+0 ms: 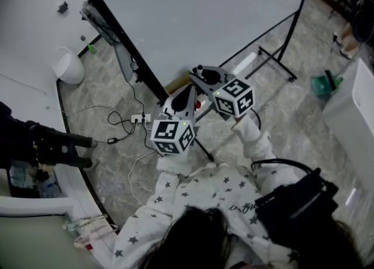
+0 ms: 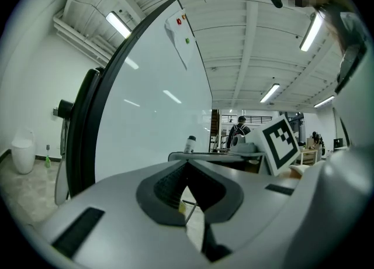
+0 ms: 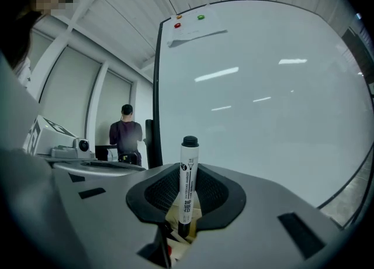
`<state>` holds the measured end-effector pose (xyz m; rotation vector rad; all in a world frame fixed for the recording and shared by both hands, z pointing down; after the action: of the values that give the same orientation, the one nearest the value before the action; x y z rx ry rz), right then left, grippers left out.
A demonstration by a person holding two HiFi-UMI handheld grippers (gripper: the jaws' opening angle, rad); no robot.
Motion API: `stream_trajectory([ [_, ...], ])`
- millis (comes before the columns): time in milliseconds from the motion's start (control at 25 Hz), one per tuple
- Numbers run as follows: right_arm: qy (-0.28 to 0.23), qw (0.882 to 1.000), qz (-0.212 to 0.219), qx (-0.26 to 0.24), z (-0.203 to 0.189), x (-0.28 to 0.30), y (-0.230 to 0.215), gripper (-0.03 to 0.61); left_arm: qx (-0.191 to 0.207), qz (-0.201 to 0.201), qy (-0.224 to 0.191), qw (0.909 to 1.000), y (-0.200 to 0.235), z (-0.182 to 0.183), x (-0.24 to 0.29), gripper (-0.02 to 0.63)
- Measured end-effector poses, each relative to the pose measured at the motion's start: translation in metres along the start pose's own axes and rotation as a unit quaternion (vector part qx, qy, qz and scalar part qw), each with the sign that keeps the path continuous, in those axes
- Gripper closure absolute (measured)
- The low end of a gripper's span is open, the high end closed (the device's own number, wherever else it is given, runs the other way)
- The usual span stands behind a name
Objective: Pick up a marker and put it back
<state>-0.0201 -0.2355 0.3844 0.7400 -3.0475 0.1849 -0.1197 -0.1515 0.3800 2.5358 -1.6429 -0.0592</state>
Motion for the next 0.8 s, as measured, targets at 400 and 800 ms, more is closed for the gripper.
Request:
stream_trajectory([
  [400,-0.006,1.0,-0.012,-0.004,-0.031,0.002,-0.012,0.502,-0.006,0.0,0.002,1.0,-0.003,-0.018,0.005,0.612],
  [800,-0.007,1.0,-0.028,-0.008,-0.055,0.001,-0.016,0.502,-0.013,0.014,0.012,0.9997,-0.003,-0.025,0.002,0.612],
])
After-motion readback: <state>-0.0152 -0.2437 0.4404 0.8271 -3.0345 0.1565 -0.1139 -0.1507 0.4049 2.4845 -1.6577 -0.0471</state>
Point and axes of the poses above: the fingertips, and each gripper's own axes: x forward along the fingers, y to its left, z out of its top, the point moved 8 cm from there along -x, backward along the fingers, and after that the axes turned 2 degrees about z, right-handed, at the moved point
